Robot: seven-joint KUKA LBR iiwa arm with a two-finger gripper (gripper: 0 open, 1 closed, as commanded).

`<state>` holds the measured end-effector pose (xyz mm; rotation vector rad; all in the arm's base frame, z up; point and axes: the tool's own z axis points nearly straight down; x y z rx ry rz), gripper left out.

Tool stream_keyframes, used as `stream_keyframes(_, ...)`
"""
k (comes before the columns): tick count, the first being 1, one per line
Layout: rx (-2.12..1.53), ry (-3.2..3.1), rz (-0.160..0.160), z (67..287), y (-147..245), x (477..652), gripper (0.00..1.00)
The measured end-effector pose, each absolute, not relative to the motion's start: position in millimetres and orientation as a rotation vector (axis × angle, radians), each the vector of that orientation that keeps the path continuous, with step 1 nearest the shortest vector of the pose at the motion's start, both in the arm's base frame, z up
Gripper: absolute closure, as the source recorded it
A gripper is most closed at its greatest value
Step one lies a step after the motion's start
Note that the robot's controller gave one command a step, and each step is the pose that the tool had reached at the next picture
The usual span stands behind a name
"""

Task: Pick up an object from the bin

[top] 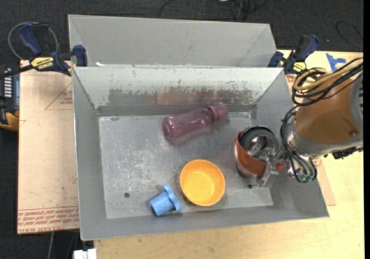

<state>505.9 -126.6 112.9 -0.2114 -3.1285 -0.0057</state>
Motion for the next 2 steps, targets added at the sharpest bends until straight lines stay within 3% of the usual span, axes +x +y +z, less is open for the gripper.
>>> stream_keyframes(1, -0.214, -3.118, -0.009, 209.5, -128.1, 517.1, 1.00)
stream_keyframes(2, -0.214, -3.118, -0.009, 209.5, -128.2, 517.1, 1.00)
